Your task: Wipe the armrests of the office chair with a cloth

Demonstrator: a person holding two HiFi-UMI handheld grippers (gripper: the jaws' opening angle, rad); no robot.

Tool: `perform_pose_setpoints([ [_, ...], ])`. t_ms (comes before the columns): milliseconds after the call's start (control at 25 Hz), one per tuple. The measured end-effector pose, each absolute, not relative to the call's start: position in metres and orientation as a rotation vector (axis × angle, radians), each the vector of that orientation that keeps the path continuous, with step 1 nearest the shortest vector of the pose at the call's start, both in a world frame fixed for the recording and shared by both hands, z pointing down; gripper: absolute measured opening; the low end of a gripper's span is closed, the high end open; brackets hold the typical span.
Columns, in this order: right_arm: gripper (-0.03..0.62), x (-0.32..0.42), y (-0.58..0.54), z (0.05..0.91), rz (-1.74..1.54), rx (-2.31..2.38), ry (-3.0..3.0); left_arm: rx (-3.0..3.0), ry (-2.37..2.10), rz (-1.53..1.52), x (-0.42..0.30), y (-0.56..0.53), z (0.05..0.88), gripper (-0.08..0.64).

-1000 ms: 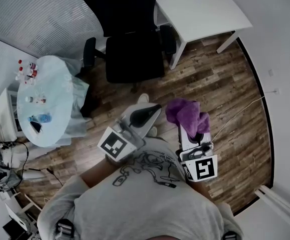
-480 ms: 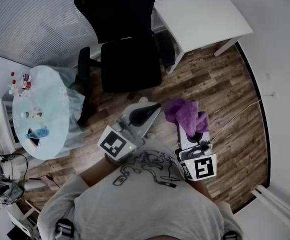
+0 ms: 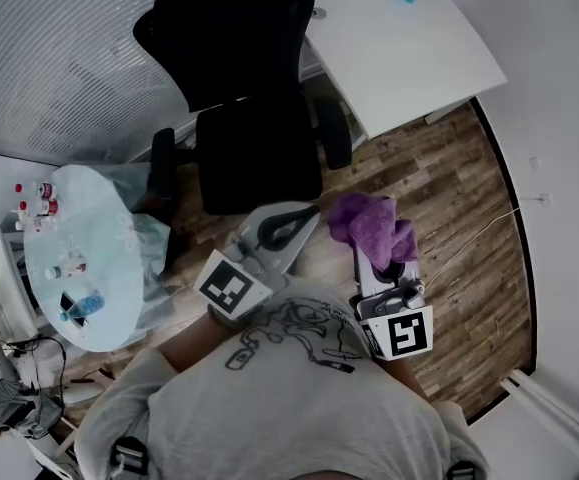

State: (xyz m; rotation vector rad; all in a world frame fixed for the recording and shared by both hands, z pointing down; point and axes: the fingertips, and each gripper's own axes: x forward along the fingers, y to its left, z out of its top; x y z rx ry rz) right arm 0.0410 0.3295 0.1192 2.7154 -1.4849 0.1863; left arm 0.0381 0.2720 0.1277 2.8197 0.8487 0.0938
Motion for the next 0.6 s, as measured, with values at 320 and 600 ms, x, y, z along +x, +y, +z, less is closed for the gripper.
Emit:
perform_pose_setpoints([
  [320,0.034,0.104,0.280,0.119,0.175,2.735,-1.456,2.815,0.873,0.095,0.097,0.224,0.128,0.000],
  [600,0.034,0.136,0.261,0.118,0.181,2.724,-1.447,2.817,0.876,0.108,0.130,0.203,0.130,0.000],
])
